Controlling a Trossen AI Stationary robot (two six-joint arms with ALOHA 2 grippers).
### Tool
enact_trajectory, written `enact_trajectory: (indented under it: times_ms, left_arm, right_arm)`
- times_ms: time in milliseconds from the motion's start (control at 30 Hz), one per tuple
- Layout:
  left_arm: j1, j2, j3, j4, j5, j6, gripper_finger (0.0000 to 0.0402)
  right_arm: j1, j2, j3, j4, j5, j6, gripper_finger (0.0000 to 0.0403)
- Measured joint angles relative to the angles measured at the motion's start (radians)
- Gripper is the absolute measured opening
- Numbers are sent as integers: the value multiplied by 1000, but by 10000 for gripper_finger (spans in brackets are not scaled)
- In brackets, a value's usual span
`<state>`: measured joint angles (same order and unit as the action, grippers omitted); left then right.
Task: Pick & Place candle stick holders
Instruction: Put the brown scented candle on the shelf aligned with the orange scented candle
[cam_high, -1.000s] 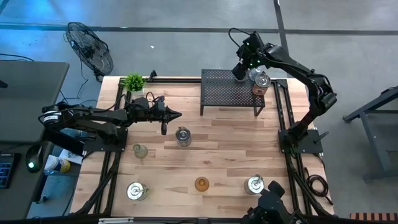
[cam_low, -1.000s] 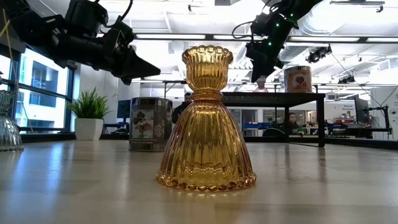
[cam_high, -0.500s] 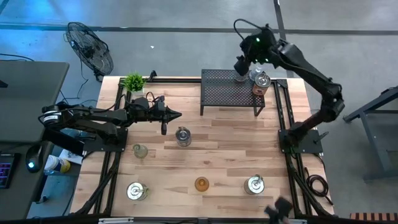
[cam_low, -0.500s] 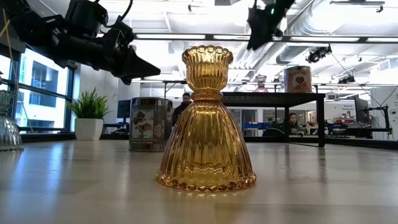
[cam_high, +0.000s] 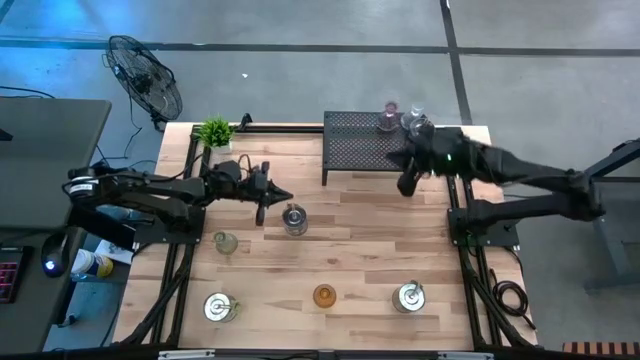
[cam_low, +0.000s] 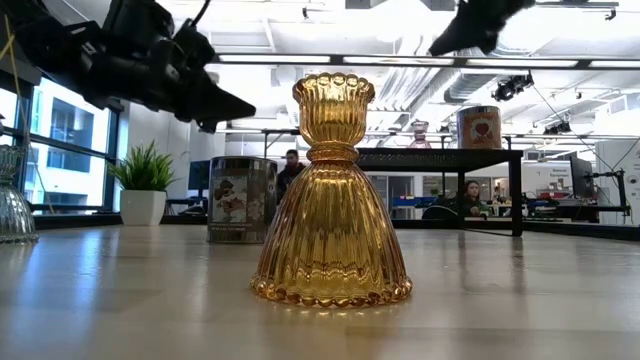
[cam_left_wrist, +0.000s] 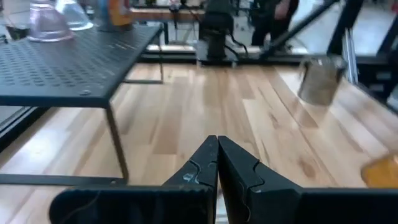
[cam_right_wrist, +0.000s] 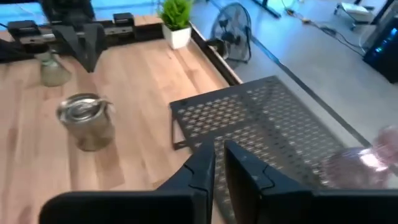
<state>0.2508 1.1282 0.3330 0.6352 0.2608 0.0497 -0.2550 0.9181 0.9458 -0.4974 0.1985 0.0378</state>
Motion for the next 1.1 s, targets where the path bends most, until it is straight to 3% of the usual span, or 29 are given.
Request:
enact_trajectory:
  times_ms: [167, 300, 400, 667, 767, 833, 933, 1100]
  left_arm:
    - [-139, -24, 104, -282, -76, 84, 5]
    - [-244, -17, 233, -605, -226, 33, 6]
    - [-310, 10, 298, -759, -278, 3, 20]
    - [-404, 99, 354, -824, -388, -8, 140]
    - [-403, 136, 356, -818, -431, -11, 160]
    - [-402, 164, 356, -825, -497, -25, 158]
    - [-402, 184, 356, -811, -495, -11, 137]
    - [-405, 193, 359, -810, -472, 34, 62]
  right_arm:
    - [126, -79, -161, 128, 63, 51, 3]
    - [177, -92, -233, 234, 65, 48, 9]
    - [190, -90, -259, 262, 65, 30, 10]
    - [193, -88, -274, 271, 47, 8, 3]
    - [193, -88, -274, 271, 35, 3, 4]
    - [193, -88, -274, 271, 34, 2, 2]
    - [193, -88, -274, 271, 34, -12, 1]
    - [193, -88, -274, 271, 34, -20, 1]
